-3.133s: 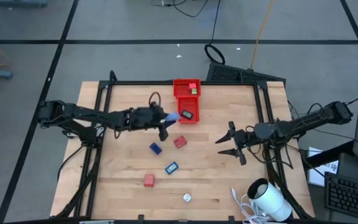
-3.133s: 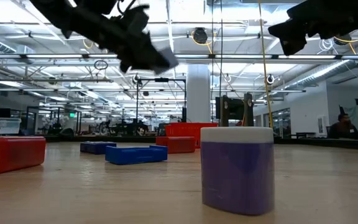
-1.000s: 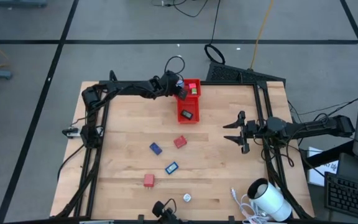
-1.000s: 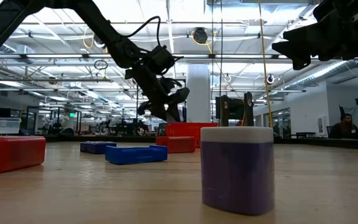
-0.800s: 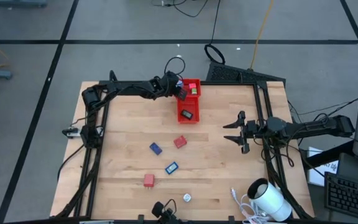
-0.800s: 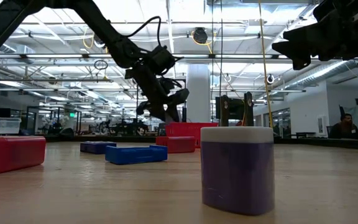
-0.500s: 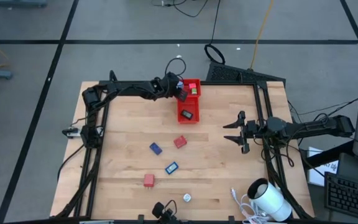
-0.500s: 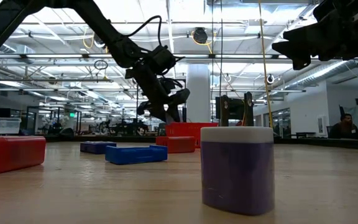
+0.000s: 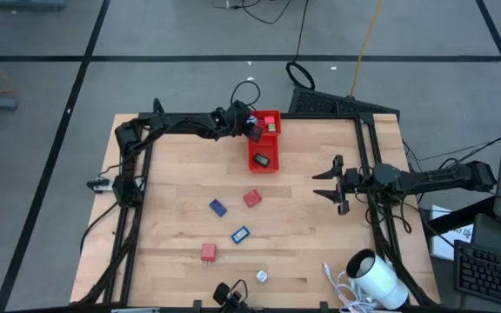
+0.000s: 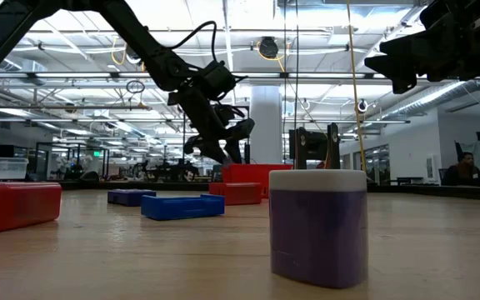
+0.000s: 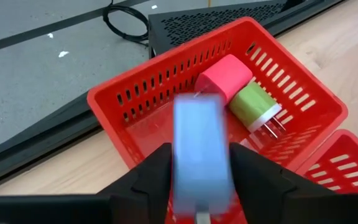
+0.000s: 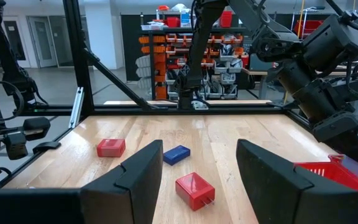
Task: Pick & Place Office items
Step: Put the blue charger adapter into the top red bin, then put the dark blue digital timer into the bottom red bin
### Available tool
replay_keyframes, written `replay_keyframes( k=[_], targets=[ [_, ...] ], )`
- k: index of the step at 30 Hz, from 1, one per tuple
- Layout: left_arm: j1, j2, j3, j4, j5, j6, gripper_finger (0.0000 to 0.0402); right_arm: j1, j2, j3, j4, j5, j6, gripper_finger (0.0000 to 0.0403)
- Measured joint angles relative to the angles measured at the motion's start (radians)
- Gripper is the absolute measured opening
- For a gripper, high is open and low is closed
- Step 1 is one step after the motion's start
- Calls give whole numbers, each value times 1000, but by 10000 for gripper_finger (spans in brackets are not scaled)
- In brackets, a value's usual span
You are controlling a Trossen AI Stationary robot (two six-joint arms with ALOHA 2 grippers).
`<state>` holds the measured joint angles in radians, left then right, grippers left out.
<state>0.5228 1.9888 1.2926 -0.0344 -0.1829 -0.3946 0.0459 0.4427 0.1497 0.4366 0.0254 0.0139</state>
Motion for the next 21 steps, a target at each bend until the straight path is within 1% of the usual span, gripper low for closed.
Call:
replay_keyframes(
  k=[5,8,11,16,21],
  targets=[
    [0,0,0,1,2,-2,207,0,0,0,0,0,0,196],
    [0,0,0,2,2,23,235,0,0,0,0,0,0,196],
    [0,0,0,4,2,62,254,0,0,0,0,0,0,196],
    [0,-41,0,6,-2,121,270,0,0,0,0,0,0,196],
    [-1,-112,0,3,-1,186,271,0,0,0,0,0,0,196]
  ],
)
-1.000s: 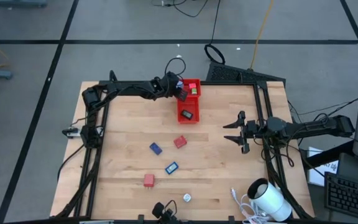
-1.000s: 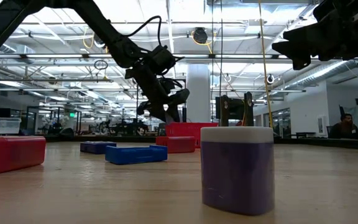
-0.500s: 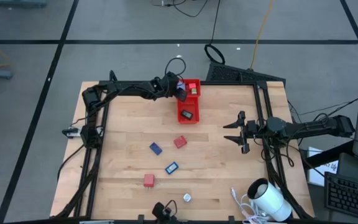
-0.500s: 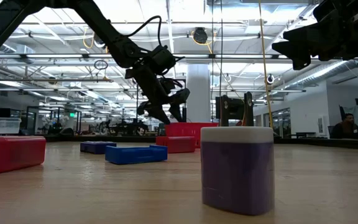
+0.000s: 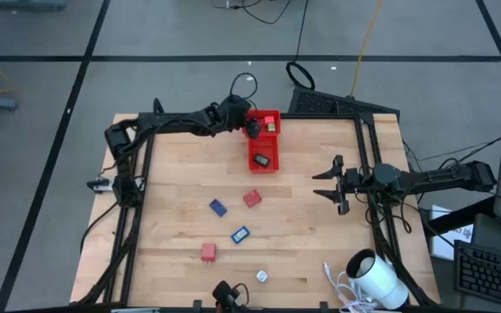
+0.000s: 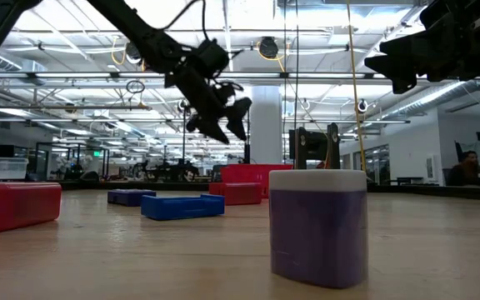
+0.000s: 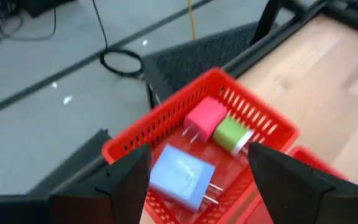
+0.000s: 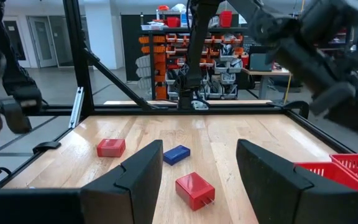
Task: Pick & Place Office items
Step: Put the dark blue digital timer into the bottom red bin
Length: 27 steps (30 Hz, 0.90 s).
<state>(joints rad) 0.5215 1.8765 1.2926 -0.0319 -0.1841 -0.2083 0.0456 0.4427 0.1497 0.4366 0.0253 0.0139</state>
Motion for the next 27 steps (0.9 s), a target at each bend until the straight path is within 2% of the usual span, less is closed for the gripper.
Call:
replay_keyframes(
  k=[8,12,17,27],
  targets=[
    [-27,-144,0,-110,0,20,271,0,0,0,0,0,0,196],
    [-78,-223,0,-189,-4,42,271,0,0,0,0,0,0,197],
    [-219,-315,-46,-199,-12,95,271,0,0,0,0,0,0,197],
    [-562,-532,-236,-192,-244,27,271,0,0,0,0,0,0,197]
  ],
)
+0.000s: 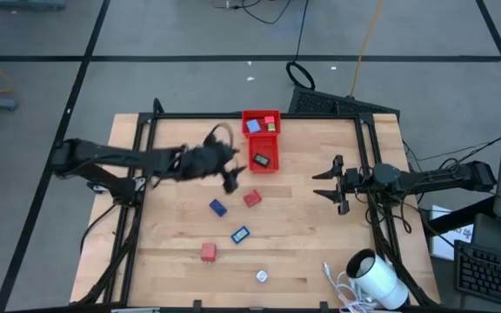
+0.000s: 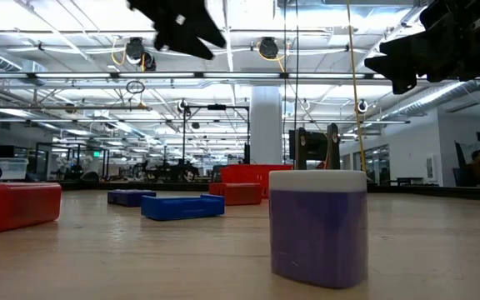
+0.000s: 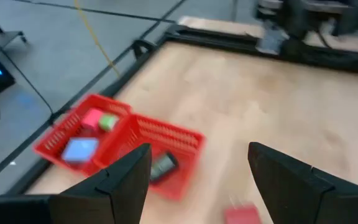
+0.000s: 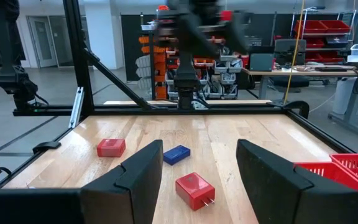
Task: Pick & Place Office items
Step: Put the dark blue digital timer into the bottom red bin
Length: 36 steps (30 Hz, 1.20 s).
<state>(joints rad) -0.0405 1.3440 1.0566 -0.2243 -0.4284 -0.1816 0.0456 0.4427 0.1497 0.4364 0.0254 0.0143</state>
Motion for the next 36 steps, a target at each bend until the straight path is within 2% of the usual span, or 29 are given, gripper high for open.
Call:
replay_keyframes(
  k=[9,13,16,20,24,36],
  targets=[
    [-316,-175,-201,-7,-208,-200,271,0,0,0,-1,0,0,197],
    [-403,-203,-259,-4,-306,-256,271,0,1,0,-2,0,0,197],
    [-431,-207,-295,-3,-331,-305,271,0,1,0,0,0,0,197],
    [-429,-201,-334,0,-322,-343,271,0,1,0,-1,0,0,197],
    [-412,-171,-359,-10,-229,-414,271,0,1,0,-1,0,0,197],
    [-365,11,-357,131,-32,-335,271,0,1,0,-1,0,0,196]
  ],
)
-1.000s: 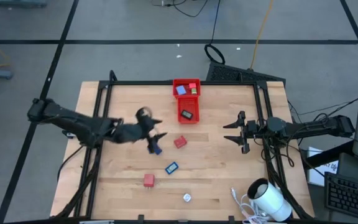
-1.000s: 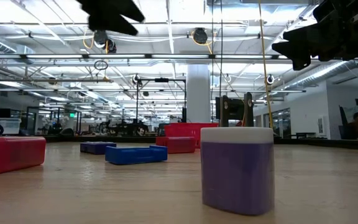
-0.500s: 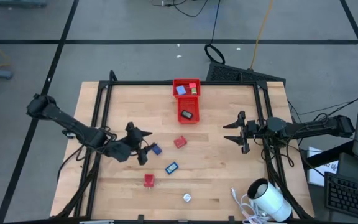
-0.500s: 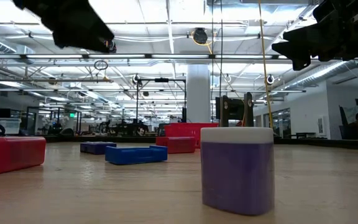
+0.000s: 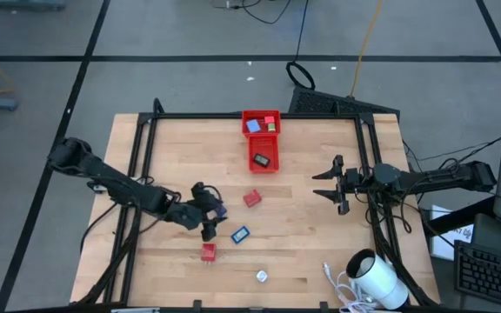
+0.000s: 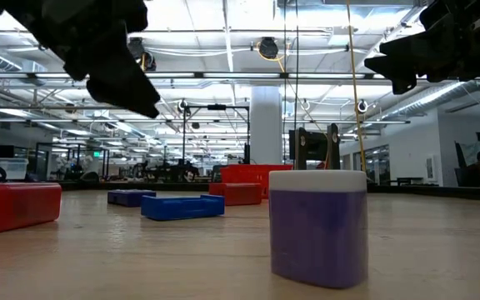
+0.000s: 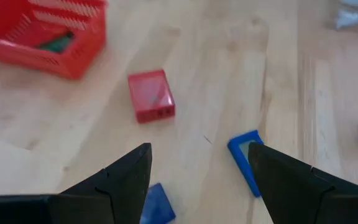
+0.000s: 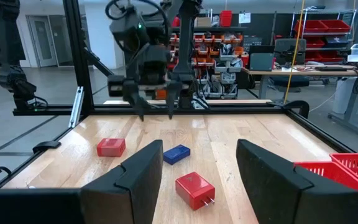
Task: Pick & Place Office items
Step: Put the dark blue digital timer into the bottom red bin
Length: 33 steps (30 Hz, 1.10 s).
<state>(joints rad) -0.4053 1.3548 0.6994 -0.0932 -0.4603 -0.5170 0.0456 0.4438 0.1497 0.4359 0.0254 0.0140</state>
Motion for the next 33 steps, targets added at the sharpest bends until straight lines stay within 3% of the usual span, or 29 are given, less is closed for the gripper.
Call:
replay_keyframes(
  k=[9,16,33],
  targets=[
    [1,118,0,1,149,-4,271,0,0,0,1,0,0,196],
    [1,179,0,-41,143,53,271,0,0,0,0,0,0,196],
    [24,200,1,-165,-86,118,271,0,0,0,0,0,0,196]
  ],
)
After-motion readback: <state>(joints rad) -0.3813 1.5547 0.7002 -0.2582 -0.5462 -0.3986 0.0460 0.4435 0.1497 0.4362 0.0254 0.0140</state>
